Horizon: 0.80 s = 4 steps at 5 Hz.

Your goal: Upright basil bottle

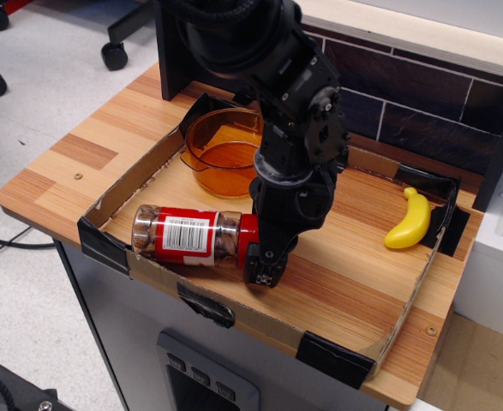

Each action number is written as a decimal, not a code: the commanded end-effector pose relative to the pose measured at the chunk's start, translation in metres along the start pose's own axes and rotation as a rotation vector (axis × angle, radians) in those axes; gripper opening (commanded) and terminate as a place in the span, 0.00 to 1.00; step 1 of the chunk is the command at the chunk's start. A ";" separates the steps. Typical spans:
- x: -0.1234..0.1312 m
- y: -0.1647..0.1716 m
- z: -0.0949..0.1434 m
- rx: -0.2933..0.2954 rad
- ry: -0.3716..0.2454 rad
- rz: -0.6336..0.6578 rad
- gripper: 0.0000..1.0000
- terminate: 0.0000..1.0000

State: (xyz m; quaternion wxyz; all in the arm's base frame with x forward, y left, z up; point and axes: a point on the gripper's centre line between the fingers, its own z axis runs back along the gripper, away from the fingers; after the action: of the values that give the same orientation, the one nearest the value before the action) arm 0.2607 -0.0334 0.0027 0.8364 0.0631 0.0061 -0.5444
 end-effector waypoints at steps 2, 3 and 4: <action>0.005 0.022 0.081 0.008 -0.169 0.057 0.00 0.00; 0.011 0.023 0.103 -0.002 -0.227 0.058 0.00 0.00; 0.006 0.026 0.108 0.019 -0.298 0.042 0.00 0.00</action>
State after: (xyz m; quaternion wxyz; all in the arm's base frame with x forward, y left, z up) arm 0.2777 -0.0583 0.0955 0.8403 -0.0255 -0.1023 -0.5317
